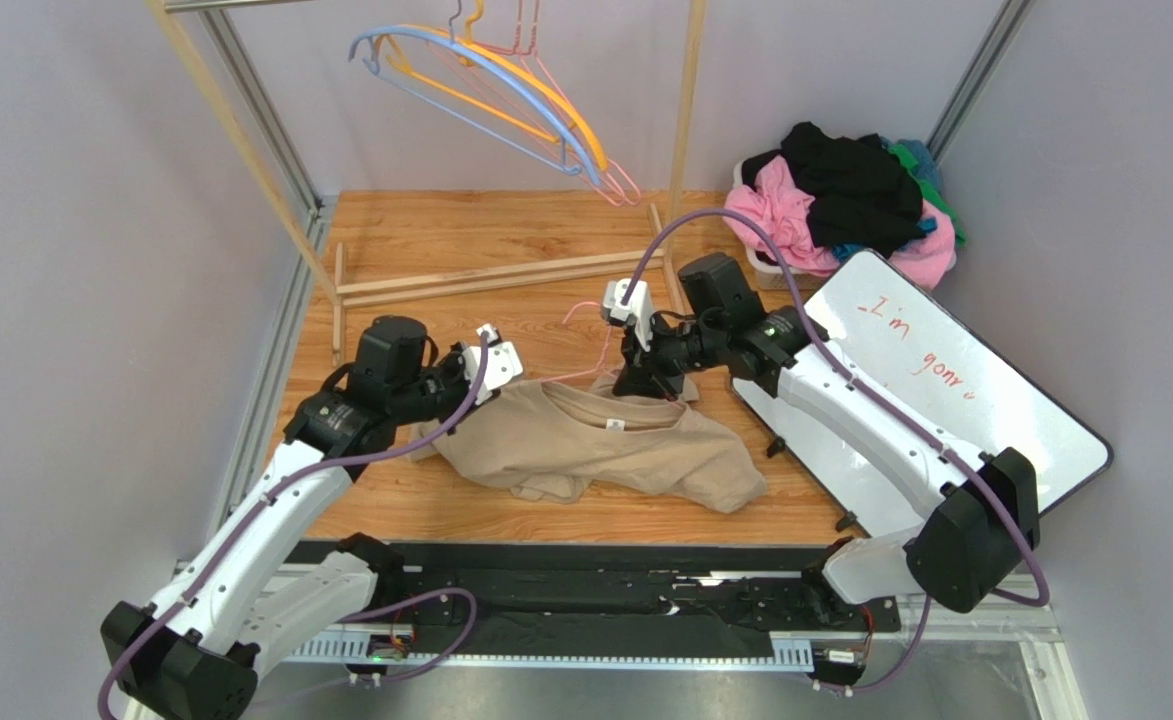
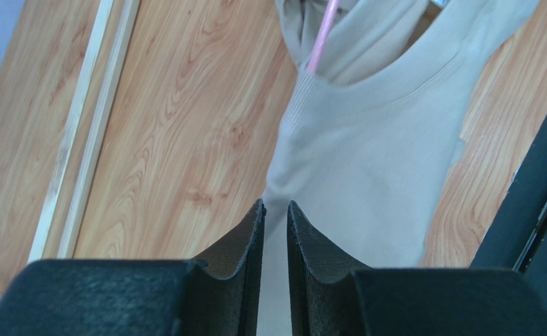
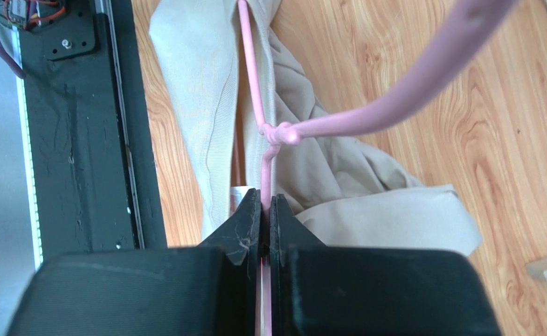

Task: Place the t-shirt on the hanger
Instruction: Place the T-shirt on the hanger, then place the hanger at the clothesline.

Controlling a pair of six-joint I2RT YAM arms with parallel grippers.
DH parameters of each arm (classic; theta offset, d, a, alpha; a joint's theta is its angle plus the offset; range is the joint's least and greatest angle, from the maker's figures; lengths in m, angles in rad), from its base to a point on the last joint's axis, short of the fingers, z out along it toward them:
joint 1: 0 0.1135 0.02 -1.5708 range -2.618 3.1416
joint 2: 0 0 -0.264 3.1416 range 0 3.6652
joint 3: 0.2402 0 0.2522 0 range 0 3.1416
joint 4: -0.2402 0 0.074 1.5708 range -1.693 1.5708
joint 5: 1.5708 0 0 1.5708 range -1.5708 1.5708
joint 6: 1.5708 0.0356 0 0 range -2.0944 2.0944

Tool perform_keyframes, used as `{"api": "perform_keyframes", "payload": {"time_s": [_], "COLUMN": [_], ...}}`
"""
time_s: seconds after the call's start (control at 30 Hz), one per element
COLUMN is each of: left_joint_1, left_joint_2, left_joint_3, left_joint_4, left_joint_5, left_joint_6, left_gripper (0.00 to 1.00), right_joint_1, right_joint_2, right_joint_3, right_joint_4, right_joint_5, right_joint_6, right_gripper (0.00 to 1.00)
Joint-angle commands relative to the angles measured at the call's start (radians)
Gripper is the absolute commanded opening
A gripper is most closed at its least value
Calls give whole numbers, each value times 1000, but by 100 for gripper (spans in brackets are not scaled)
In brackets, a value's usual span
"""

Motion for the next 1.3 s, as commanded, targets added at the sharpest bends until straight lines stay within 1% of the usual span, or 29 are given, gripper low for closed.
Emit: {"api": "perform_keyframes", "payload": {"time_s": [0.0, 0.17, 0.27, 0.3, 0.37, 0.4, 0.43, 0.5, 0.53, 0.57, 0.63, 0.67, 0.73, 0.77, 0.8, 0.83, 0.87, 0.9, 0.93, 1.0, 1.03, 1.1, 1.17, 1.2, 1.27], "left_joint_1": [53, 102, 106, 106, 106, 106, 106, 106, 106, 107, 106, 106, 106, 106, 106, 106, 106, 106, 106, 106, 106, 106, 106, 107, 106], "left_joint_2": [-18, -31, -49, -55, -80, -89, -110, -136, -155, -166, -176, -178, -178, -178, -180, -184, -187, -186, -192, -195, -192, -187, -184, -181, -180], "left_joint_3": [-11, 11, 72, 89, 143, 159, 196, 233, 264, 279, 313, 322, 337, 336, 333, 324, 321, 316, 309, 298, 298, 295, 295, 290, 281], "left_joint_4": [-44, -59, -75, -76, -75, -76, -76, -69, -61, -55, -42, -39, -23, -13, 6, 11, 14, 16, 19, 40, 46, 66, 65, 63, 57], "left_joint_5": [26, 42, 82, 96, 104, 108, 112, 122, 119, 110, 108, 118, 164, 176, 179, 168, 155, 144, 150, 173, 182, 205, 185, 159, 121], "left_joint_6": [53, 52, -13, -84, -160, -251, -293, -375, -449, -485, -571, -600, -652, -710, -744, -783, -848, -869, -881, -922, -941, -988, -1005, -1011, -1033], "left_gripper": [22, 20, 24, 26, 35, 39, 46, 51, 56, 57, 59, 59, 61, 61, 61, 61, 62, 62, 63, 62, 62, 62, 63, 63, 63], "right_joint_1": [-7, -13, -12, -12, -10, -6, -3, 17, 22, 27, 33, 37, 66, 80, 120, 143, 167, 212, 229, 261, 272, 301, 321, 341, 359], "right_joint_2": [-43, -65, -62, -60, -60, -61, -60, -46, -28, -13, 7, 23, 43, 67, 81, 96, 145, 170, 191, 234, 248, 283, 307, 320, 357], "right_joint_3": [-6, 3, 64, 113, 166, 211, 241, 293, 349, 373, 419, 428, 456, 492, 511, 535, 592, 632, 656, 674, 672, 684, 707, 739, 767], "right_joint_4": [-53, -77, -83, -86, -92, -93, -91, -97, -100, -103, -85, -44, -7, 25, 38, 42, 36, 21, 10, 47, 91, 119, 145, 148, 153], "right_joint_5": [-1, 5, 13, 14, 14, 20, 27, 69, 89, 105, 148, 166, 214, 237, 334, 394, 442, 517, 548, 570, 580, 625, 643, 698, 728], "right_joint_6": [-40, -31, 70, 134, 205, 239, 310, 372, 427, 449, 541, 616, 688, 767, 824, 869, 927, 947, 972, 1050, 1073, 1125, 1147, 1153, 1162], "right_gripper": [0, 0, 0, 0, 0, 0, 0, 0, 0, 0, 0, 0, 0, 0, 0, 0, 0, 0, 0, 0, 0, 0, 0, 0, 0]}}
